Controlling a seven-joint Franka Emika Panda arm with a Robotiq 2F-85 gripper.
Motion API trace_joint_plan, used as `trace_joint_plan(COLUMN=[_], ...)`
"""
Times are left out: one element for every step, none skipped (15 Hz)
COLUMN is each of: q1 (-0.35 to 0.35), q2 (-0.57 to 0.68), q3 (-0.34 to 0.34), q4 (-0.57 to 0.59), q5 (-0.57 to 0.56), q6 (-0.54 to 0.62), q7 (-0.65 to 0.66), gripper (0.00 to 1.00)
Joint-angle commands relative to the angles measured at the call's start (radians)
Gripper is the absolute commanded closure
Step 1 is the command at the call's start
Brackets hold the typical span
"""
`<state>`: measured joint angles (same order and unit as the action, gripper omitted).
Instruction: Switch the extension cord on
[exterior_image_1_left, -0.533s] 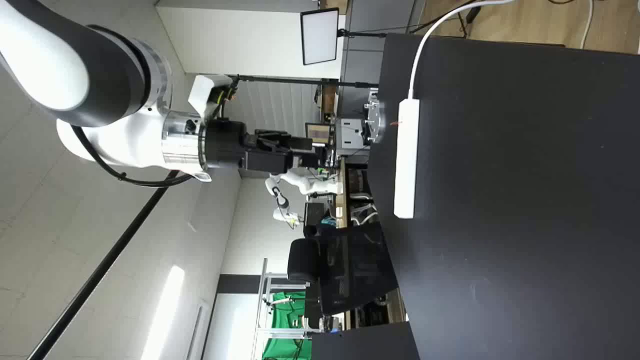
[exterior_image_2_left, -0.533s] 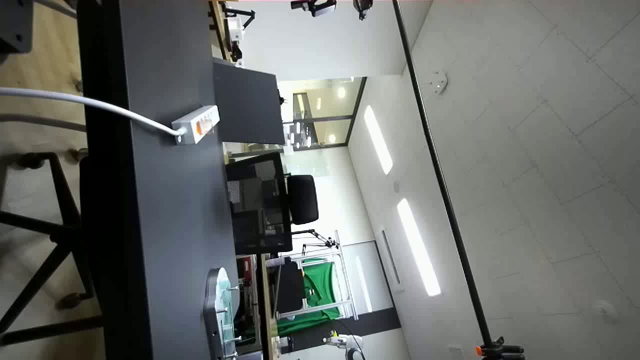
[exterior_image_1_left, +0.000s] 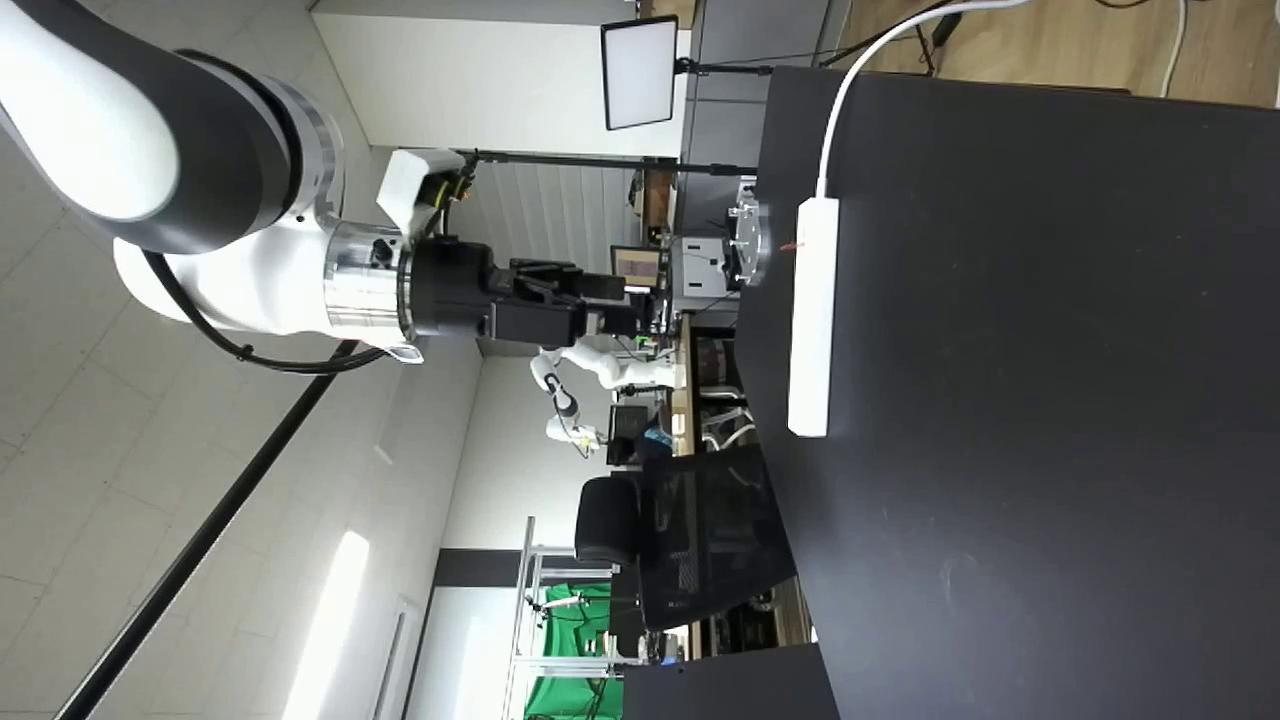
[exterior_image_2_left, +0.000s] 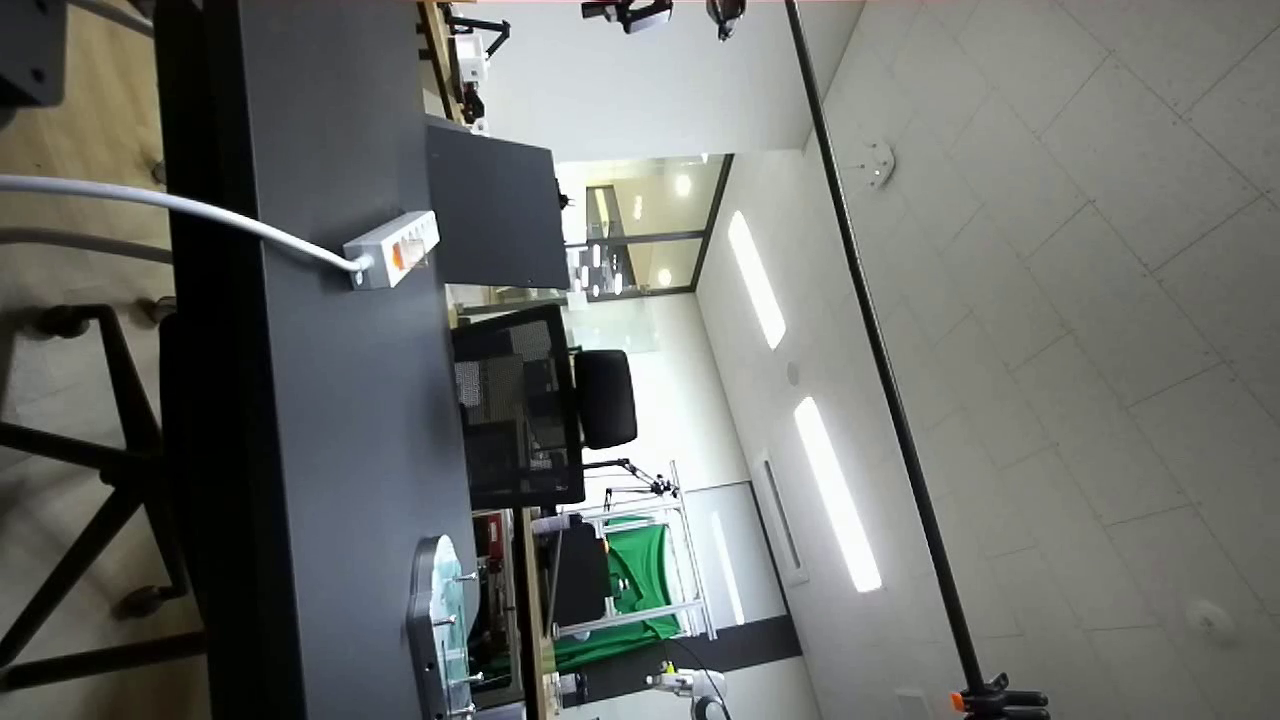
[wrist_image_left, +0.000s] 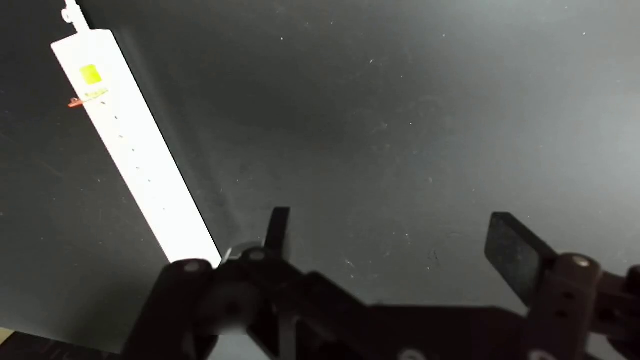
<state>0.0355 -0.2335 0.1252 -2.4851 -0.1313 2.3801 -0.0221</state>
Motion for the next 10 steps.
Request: trace_joint_plan(q1=[0.014, 0.014, 0.014, 0.014, 0.014, 0.014, 0.014, 0.014, 0.009, -0.007], q2=[0.000, 0.000, 0.000, 0.000, 0.000, 0.000, 0.000, 0.000, 0.000, -0.012], q3=[-0.013, -0.013, -0.013, -0.013, -0.013, -0.013, -0.013, -0.013, -0.024, -0.051], q4=[0.001, 0.001, 0.001, 0.001, 0.001, 0.001, 0.001, 0.001, 0.006, 0.013], q5=[-0.004, -0.004, -0.004, -0.004, -0.004, -0.004, -0.004, -0.004, -0.005, -0.018], q6=[-0.003, -0.003, -0.003, -0.003, -0.003, -0.003, -0.003, -0.003, -0.001, -0.003], q7=[0.003, 0.003, 0.003, 0.003, 0.003, 0.003, 0.003, 0.003, -0.018, -0.072], gripper=[0.00, 0.00, 0.00, 0.00, 0.00, 0.00, 0.00, 0.00, 0.00, 0.00])
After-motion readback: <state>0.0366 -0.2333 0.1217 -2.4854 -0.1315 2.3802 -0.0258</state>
